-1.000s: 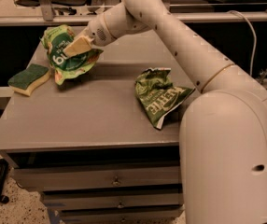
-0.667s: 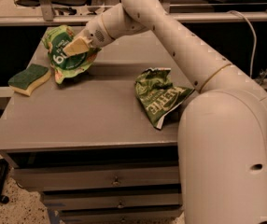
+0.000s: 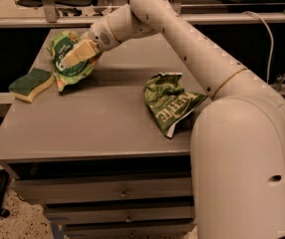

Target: Move green rice chip bag near sponge

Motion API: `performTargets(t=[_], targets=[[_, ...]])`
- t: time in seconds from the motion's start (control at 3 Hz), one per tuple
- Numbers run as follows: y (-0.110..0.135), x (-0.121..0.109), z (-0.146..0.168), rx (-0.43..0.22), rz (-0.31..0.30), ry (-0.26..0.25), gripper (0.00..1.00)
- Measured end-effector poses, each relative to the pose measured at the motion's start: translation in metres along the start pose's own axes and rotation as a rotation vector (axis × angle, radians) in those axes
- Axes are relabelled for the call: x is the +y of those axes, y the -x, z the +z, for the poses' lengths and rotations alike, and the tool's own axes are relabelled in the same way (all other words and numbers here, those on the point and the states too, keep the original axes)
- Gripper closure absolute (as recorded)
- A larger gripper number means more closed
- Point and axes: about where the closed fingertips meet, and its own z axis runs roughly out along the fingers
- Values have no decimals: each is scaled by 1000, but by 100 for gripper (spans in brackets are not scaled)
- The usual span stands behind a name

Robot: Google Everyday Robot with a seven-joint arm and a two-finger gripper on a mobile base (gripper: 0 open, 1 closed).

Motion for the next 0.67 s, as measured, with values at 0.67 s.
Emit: performTargets(t=[0.67], targets=[[-18,-16,-75,0,0,-188,0]])
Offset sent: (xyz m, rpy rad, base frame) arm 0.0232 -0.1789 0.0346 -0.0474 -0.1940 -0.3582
